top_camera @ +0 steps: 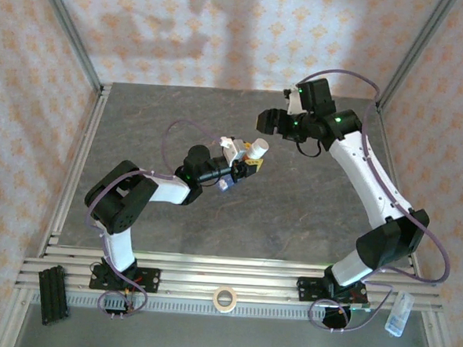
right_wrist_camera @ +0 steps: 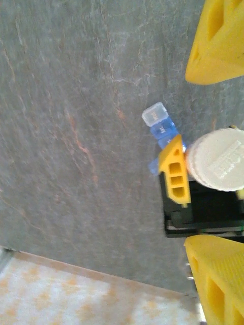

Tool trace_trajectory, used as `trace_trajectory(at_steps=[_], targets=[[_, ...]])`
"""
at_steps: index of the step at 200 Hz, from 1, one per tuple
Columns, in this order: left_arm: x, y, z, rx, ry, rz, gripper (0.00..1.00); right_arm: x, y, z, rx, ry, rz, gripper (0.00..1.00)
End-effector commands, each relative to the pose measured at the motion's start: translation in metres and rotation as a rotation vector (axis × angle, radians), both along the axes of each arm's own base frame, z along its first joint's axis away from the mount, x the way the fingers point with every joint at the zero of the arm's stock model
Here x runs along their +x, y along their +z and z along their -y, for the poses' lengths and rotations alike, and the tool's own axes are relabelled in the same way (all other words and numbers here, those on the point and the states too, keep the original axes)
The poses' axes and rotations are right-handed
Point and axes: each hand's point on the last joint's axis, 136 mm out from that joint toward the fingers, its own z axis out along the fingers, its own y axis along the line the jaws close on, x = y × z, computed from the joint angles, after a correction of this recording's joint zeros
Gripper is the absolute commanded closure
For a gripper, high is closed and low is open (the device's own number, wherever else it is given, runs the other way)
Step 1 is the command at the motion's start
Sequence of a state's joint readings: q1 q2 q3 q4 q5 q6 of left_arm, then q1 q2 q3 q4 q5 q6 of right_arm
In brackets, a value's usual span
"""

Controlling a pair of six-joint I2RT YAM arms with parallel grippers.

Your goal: Sort the pills into containers

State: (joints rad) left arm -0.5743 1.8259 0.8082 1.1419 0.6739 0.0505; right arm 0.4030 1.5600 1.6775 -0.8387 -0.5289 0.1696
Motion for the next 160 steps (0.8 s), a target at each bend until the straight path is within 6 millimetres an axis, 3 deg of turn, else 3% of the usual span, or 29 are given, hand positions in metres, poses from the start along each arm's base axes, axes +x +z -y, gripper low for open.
trace_trajectory(at_steps=[1,121,160], targets=[[-0.006,0.026,0.001,-0.041,-0.024,0.083,1.00,-0.021,-0.011,-0.009,-0.063,0.231,0.027,0.24],[-0.006,0.029,0.001,-0.043,-0.027,0.085,1.00,-0.020,-0.043,-0.014,-0.082,0.272,-0.052,0.32],[-0.006,0.030,0.001,-0.042,-0.027,0.085,1.00,-0.023,-0.049,-0.019,-0.052,0.281,-0.085,0.50]])
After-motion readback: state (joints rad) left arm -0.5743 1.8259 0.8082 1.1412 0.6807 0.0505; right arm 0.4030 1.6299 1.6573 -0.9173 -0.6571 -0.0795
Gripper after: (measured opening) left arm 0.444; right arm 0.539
